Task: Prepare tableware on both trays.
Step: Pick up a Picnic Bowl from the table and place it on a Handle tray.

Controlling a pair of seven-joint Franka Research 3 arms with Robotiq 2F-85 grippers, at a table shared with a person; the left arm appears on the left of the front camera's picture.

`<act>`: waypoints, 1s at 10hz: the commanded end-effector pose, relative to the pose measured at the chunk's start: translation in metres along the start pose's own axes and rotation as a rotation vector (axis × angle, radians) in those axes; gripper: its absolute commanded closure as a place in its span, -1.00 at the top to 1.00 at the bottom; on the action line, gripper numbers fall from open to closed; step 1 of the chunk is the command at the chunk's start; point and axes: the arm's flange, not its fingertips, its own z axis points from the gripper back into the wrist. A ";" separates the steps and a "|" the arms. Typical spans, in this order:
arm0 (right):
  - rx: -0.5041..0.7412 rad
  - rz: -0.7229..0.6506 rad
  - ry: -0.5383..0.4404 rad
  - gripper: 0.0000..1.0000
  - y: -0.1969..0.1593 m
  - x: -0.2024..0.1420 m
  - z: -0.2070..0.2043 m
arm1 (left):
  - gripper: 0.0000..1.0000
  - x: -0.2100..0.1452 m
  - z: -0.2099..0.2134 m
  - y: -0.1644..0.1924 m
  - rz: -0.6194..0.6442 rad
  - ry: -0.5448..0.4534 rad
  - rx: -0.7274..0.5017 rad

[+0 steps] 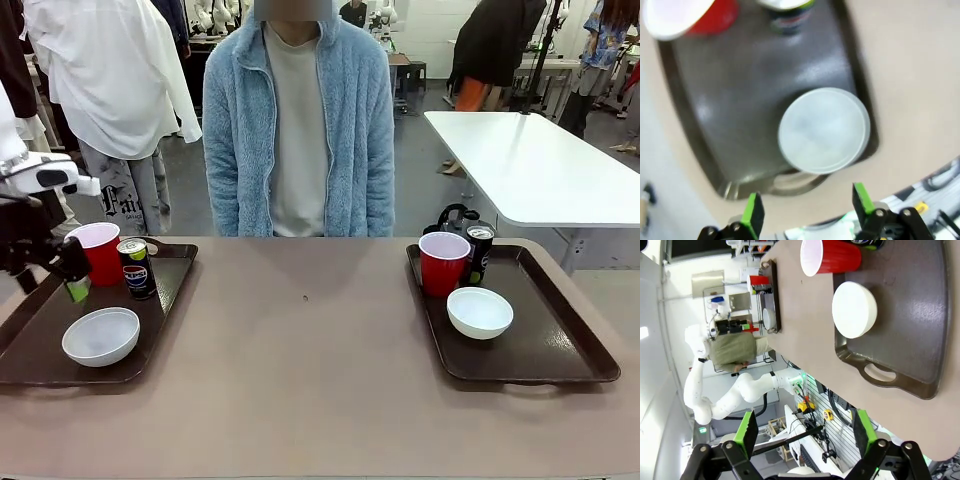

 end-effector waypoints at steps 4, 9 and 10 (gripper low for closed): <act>-0.002 -0.009 -0.005 1.00 0.002 -0.001 0.000 | 0.84 0.000 0.042 0.102 -0.292 -0.373 -0.822; -0.002 -0.009 -0.005 1.00 0.002 -0.001 0.000 | 0.84 -0.028 0.009 0.210 -0.038 -0.352 -1.257; -0.002 -0.009 -0.005 1.00 0.002 -0.001 0.000 | 0.84 -0.029 0.002 0.216 0.018 -0.347 -1.261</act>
